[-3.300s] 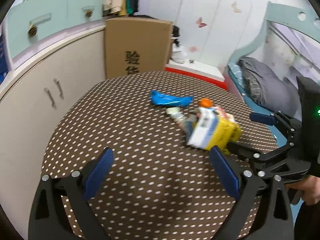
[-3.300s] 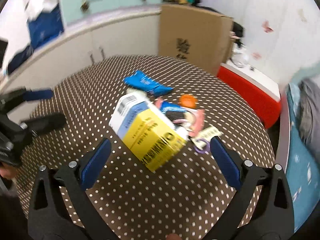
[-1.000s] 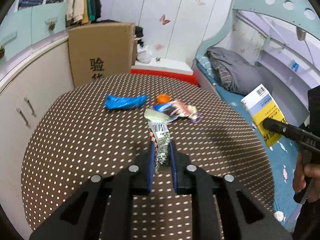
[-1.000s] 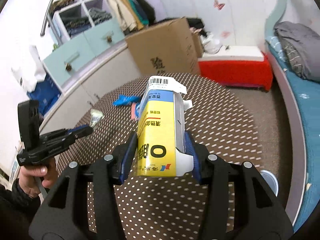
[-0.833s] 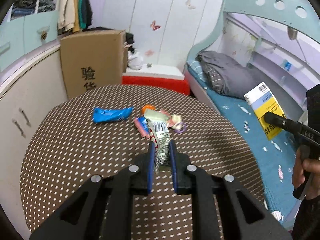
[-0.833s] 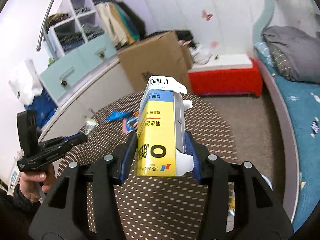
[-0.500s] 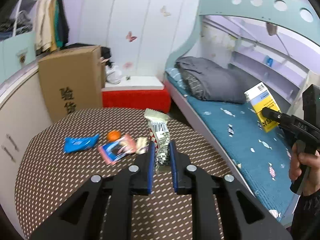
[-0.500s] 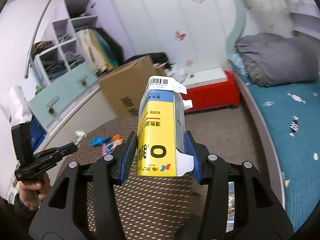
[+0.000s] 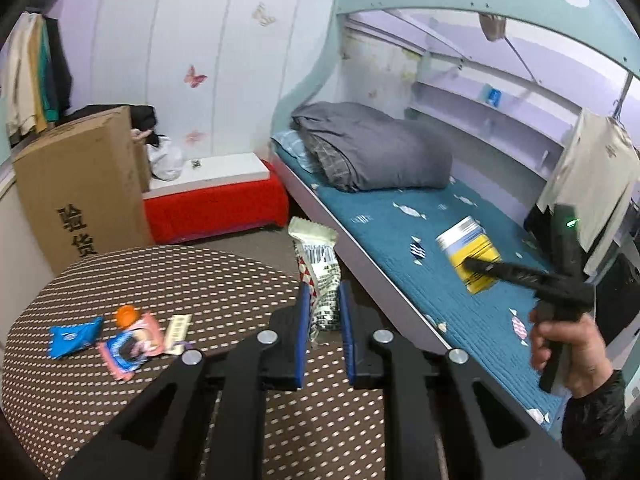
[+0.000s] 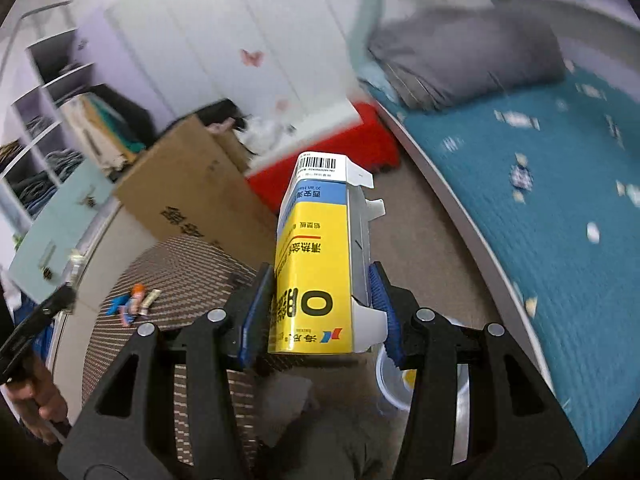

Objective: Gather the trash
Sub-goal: 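Carry the snack wrapper and carton with both tools to the bin, then open both tools over the bin to drop the wrapper and carton, then move both open tools back over the trash on the table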

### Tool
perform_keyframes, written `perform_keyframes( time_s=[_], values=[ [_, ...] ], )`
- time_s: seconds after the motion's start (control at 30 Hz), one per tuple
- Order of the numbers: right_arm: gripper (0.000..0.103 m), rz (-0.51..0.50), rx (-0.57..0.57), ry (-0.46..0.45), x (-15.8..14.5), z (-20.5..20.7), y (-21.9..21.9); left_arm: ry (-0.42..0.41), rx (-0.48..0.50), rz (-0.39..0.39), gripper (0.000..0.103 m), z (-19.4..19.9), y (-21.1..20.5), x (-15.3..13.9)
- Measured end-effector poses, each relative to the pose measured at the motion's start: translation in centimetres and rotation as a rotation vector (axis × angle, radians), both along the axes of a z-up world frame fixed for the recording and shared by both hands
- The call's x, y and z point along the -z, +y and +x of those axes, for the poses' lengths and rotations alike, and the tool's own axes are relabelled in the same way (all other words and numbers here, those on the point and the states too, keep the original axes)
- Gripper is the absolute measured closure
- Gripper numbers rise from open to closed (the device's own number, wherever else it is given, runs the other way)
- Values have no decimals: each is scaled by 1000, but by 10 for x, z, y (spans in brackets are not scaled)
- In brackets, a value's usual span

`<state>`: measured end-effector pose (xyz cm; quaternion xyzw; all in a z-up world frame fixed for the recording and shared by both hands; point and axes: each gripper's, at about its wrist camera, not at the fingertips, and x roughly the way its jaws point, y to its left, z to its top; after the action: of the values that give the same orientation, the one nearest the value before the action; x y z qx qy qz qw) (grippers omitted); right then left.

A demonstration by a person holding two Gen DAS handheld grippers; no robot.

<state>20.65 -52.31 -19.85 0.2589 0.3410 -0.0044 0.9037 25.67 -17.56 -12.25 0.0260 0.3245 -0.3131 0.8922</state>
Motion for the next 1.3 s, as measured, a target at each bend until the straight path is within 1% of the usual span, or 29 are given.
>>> perform_keyframes(
  time_s=[0.13, 0.2, 0.23, 0.27, 0.4, 0.47, 0.53, 0.67, 0.7, 0.9, 0.97, 1.0, 1.07, 1.1, 1.17, 1.2, 1.3],
  values=[
    [55, 51, 27, 102, 46, 12, -15, 28, 45, 22, 89, 7, -31, 11],
    [49, 71, 33, 146, 68, 18, -22, 39, 65, 32, 89, 11, -44, 17],
    [43, 76, 41, 169, 79, 21, -24, 44, 75, 39, 89, 12, -51, 19],
    [33, 90, 53, 201, 95, 26, -28, 51, 89, 49, 89, 14, -60, 23],
    [23, 133, 104, 273, 135, 32, -42, 82, 134, 80, 89, 19, -91, 40],
    [19, 171, 139, 289, 146, 27, -52, 100, 158, 97, 89, 22, -107, 49],
    [15, 194, 155, 272, 146, 21, -57, 125, 184, 114, 89, 25, -124, 61],
    [10, 187, 186, 234, 135, 7, -68, 170, 230, 147, 89, 29, -155, 84],
    [10, 184, 195, 225, 134, 4, -72, 181, 243, 155, 89, 30, -162, 89],
    [7, 172, 249, 150, 106, -18, -88, 236, 319, 201, 89, 29, -208, 116],
    [7, 166, 259, 130, 96, -23, -91, 249, 346, 213, 85, 29, -219, 123],
    [7, 165, 262, 121, 93, -25, -92, 250, 351, 218, 83, 29, -225, 126],
    [7, 162, 267, 106, 87, -28, -92, 249, 349, 255, 43, 31, -235, 135],
    [7, 163, 268, 101, 85, -29, -92, 249, 341, 270, 9, 33, -238, 139],
    [7, 166, 270, 98, 83, -32, -91, 217, 303, 282, 7, 34, -239, 140],
    [6, 165, 270, 98, 82, -33, -89, 215, 300, 280, 7, 34, -236, 138],
    [6, 158, 269, 94, 79, -37, -82, 207, 271, 248, 7, 37, -225, 128]
  ],
)
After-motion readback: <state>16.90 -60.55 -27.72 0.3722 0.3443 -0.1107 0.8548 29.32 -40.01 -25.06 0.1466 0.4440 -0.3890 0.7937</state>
